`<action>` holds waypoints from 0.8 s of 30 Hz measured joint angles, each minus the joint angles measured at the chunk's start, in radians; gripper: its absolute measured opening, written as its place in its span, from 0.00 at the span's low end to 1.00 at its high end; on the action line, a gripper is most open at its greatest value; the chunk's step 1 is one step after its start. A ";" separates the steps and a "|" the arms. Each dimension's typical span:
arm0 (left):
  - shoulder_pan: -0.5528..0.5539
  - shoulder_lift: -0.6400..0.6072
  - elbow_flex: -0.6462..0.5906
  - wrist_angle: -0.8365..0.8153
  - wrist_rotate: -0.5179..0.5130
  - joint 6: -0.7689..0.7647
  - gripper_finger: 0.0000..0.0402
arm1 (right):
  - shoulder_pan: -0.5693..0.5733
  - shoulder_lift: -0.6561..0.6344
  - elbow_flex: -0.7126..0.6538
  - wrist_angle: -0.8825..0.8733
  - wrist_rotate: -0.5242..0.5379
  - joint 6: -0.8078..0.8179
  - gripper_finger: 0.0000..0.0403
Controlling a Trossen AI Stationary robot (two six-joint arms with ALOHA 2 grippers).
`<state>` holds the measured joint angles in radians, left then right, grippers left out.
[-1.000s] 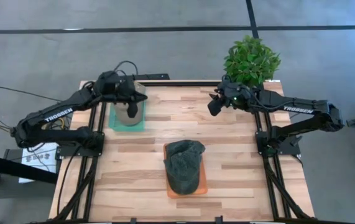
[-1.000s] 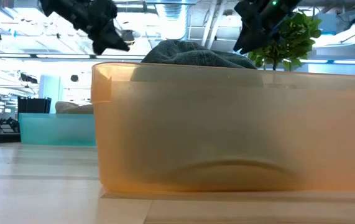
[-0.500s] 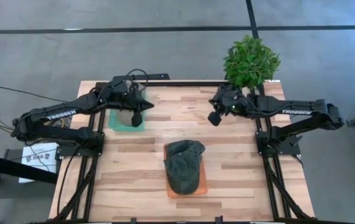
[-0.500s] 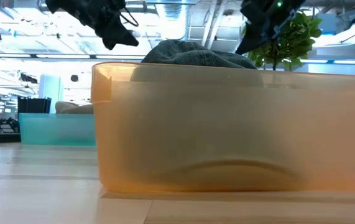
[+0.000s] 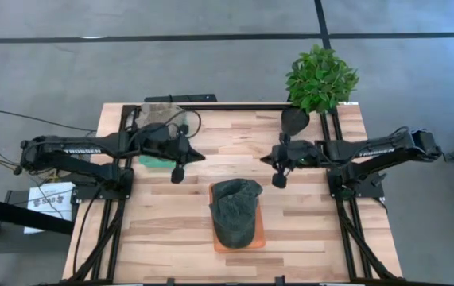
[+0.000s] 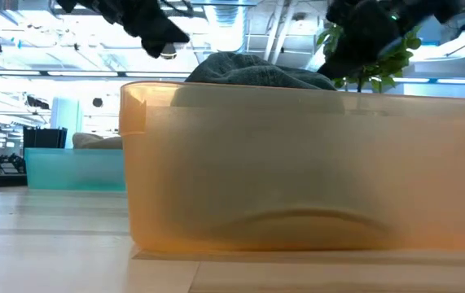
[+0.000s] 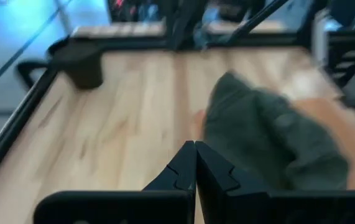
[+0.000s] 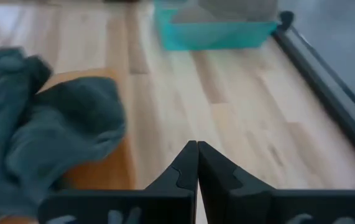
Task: Pick & Place hat
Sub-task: Return to Home Position
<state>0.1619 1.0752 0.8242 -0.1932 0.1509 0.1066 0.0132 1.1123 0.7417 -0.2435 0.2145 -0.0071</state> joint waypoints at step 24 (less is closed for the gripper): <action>-0.174 -0.531 -0.647 0.460 -0.132 -0.272 0.00 | 0.097 -0.387 -0.351 0.214 0.015 0.095 0.00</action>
<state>-0.0118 0.5439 0.1769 0.2665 0.0192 -0.1649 0.1100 0.7253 0.3912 -0.0292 0.2294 0.0877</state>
